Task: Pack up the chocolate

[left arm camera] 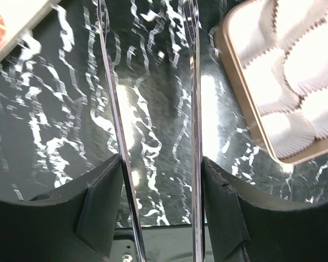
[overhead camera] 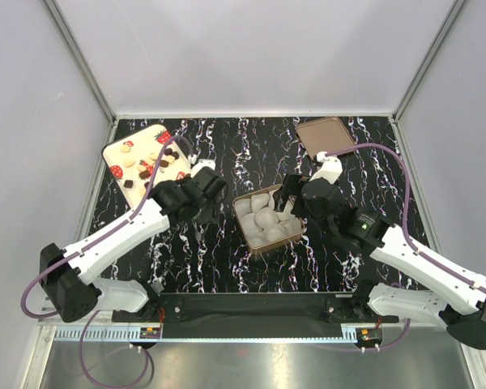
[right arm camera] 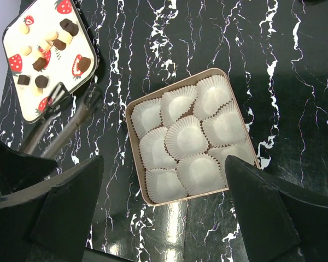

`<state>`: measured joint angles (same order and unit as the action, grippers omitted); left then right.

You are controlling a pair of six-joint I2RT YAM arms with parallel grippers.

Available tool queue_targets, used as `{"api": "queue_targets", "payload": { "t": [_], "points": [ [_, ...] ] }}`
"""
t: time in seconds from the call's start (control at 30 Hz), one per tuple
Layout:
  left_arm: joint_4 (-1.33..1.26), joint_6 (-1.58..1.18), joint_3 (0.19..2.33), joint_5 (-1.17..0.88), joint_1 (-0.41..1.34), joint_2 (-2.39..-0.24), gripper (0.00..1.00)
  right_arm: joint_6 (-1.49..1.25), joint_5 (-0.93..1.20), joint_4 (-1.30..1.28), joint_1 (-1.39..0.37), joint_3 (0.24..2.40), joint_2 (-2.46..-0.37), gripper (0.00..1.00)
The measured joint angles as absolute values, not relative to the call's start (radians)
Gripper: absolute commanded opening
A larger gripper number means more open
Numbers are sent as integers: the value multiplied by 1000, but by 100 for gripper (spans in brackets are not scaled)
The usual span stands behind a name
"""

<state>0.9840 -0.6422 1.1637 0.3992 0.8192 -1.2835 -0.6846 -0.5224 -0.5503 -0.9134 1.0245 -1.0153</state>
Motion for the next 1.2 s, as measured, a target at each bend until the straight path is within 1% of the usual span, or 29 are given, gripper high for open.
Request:
{"api": "queue_targets", "payload": {
  "t": [0.13, 0.2, 0.4, 0.53, 0.83, 1.2],
  "points": [
    [1002, -585, 1194, 390, 736, -1283, 59, -683, -523, -550, -913, 1027, -1019, 100],
    [1002, -554, 1205, 378, 672, -1283, 56, -681, -525, -550, -913, 1027, -1019, 100],
    [984, -476, 1229, 330, 476, -1283, 56, -664, -540, -551, -913, 1027, -1018, 100],
    [957, -443, 1229, 308, 379, -1289, 56, -651, -542, -551, -913, 1027, -1005, 100],
    [879, -402, 1228, 257, 354, -1370, 53, -626, -581, -551, -913, 1027, -980, 100],
    [773, -366, 1184, 209, 321, -1428, 52, -609, -585, -550, -913, 1027, -1001, 100]
  ]
}}
